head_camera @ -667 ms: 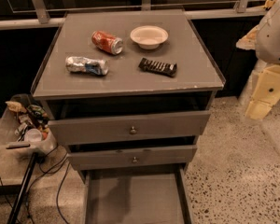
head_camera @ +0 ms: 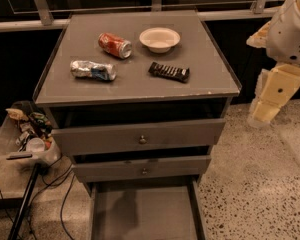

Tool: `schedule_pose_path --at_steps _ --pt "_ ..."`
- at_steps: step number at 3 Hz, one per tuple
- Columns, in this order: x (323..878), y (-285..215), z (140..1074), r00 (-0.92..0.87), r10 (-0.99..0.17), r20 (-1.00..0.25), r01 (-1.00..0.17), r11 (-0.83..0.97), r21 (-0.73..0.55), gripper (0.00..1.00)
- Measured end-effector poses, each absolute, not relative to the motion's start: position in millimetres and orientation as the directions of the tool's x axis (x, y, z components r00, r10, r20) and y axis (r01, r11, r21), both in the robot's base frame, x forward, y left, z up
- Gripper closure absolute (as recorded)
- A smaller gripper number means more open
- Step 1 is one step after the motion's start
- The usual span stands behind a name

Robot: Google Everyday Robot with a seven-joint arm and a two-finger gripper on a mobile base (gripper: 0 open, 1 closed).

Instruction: Place rxbar chocolate into bottom drawer

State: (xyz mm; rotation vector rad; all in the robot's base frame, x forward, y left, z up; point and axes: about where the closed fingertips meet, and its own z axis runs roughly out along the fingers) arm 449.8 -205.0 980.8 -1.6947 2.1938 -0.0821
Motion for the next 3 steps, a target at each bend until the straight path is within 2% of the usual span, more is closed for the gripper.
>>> schedule_pose_path --at_steps 2,3 --pt "480.1 -180.4 984.2 -0.179 -0.861 -0.477 -0.914 0.324 -0.242 0.00" --pt "537.0 -142.7 967.8 -0.178 -0.824 -0.538 -0.878 0.379 -0.291 0.00"
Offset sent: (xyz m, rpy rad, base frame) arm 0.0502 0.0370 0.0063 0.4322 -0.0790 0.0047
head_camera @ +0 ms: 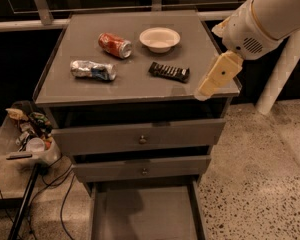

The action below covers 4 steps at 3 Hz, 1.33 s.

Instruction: Place rxbar chocolate into bottom drawer

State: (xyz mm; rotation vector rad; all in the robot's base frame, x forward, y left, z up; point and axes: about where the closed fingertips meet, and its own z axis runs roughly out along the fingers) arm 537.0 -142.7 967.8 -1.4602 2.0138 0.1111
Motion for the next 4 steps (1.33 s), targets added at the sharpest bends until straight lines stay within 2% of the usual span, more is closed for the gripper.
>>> schedule_pose_path --at_steps 2,4 --pt "542.2 -133.5 966.3 -0.157 -0.825 -0.543 -0.881 0.366 -0.301 0.00" --pt "580.8 -116.8 944.1 -0.147 -0.805 -0.575 -0.887 0.364 -0.283 0.00"
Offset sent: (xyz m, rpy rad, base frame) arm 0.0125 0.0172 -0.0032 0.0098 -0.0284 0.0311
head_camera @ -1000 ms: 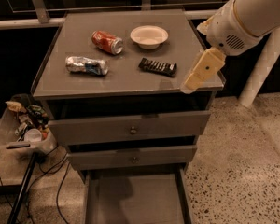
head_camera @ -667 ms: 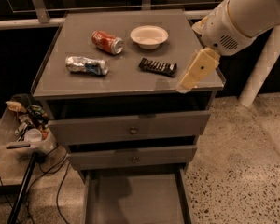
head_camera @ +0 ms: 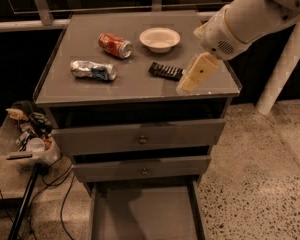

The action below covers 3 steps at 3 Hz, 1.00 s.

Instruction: Place rxbar chocolate into bottom drawer

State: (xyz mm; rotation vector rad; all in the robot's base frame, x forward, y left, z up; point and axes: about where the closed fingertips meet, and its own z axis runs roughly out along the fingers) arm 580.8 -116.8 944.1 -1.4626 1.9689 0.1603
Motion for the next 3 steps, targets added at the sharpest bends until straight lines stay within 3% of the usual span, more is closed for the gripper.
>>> schedule_pose_path --at_steps 3 --pt "612.5 -113.6 913.6 -0.172 -0.780 -0.601 -0.889 0.386 -0.246 0.00"
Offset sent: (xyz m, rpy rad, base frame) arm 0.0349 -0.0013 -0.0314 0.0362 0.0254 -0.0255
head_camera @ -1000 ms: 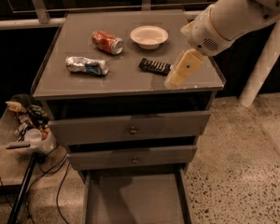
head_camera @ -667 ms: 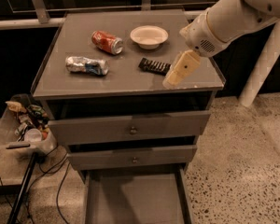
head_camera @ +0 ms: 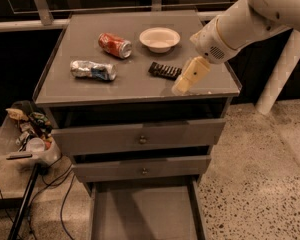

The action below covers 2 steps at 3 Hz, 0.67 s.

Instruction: Place rxbar chocolate into bottom drawer

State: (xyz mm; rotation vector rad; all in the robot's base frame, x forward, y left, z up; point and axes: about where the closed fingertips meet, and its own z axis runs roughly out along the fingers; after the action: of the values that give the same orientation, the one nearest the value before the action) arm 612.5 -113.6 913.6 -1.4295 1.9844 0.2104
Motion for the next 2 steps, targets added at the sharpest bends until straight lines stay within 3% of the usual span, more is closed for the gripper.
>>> schedule_pose_path --at_steps 2 --pt "653.9 -106.6 884.3 -0.155 -0.759 -0.633 -0.910 0.359 -0.208 0.00"
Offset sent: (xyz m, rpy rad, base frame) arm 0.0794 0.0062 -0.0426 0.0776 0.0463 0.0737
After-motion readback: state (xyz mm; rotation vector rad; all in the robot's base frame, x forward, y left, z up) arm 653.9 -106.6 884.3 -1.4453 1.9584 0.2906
